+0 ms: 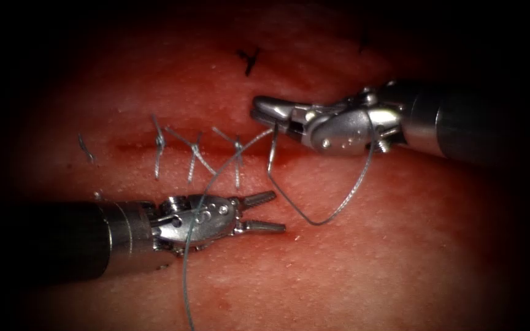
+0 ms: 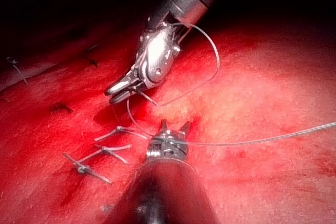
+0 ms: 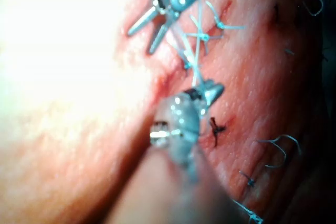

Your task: Wound Closure

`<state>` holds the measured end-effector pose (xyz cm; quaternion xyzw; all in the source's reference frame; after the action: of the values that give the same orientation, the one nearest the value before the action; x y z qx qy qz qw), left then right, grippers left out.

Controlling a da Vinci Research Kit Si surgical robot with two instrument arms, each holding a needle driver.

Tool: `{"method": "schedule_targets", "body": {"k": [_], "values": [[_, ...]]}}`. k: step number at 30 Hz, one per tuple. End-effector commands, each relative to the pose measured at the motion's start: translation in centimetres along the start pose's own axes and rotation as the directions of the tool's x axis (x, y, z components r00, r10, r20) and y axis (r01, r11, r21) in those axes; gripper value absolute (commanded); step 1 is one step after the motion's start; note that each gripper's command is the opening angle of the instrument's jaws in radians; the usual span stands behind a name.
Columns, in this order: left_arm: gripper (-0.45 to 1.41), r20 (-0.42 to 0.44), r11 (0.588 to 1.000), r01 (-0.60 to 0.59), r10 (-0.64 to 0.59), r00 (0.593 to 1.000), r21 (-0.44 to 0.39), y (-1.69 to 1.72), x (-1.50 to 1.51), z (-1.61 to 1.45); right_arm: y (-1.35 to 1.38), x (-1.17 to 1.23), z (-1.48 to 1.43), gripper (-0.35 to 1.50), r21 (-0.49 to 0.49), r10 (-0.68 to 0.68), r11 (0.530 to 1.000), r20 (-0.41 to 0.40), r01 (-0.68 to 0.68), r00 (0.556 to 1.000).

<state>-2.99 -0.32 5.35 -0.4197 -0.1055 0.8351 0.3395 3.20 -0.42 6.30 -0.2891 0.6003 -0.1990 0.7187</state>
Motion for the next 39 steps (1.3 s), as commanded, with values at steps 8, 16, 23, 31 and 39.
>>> {"method": "schedule_targets", "body": {"k": [8,16,23,31,39], "values": [[0.27,-0.003,1.0,-0.001,0.001,1.0,0.0,-0.01,0.02,0.09,-0.39,0.12,-0.14,-0.35,0.003,-0.022,1.0,-0.049,0.022,0.999],[0.26,-0.003,1.0,-0.001,0.001,1.0,0.0,-0.03,0.03,0.1,-0.34,-0.01,-0.14,-0.35,-0.029,0.066,0.997,-0.055,-0.067,0.996],[0.26,0.001,1.0,0.015,-0.015,1.0,0.02,-0.11,0.14,0.15,-0.07,-0.12,-0.06,-0.35,-0.045,0.152,0.987,-0.095,-0.157,0.984],[0.27,0.011,0.997,0.01,-0.011,1.0,0.073,-0.26,0.18,0.23,0.0,-0.25,0.02,-0.35,-0.029,0.264,0.963,-0.1,-0.268,0.959],[0.27,0.038,0.991,0.001,-0.006,0.999,0.136,-0.38,0.0,0.31,0.02,-0.29,0.14,-0.35,-0.021,0.313,0.948,-0.125,-0.318,0.941]]}}
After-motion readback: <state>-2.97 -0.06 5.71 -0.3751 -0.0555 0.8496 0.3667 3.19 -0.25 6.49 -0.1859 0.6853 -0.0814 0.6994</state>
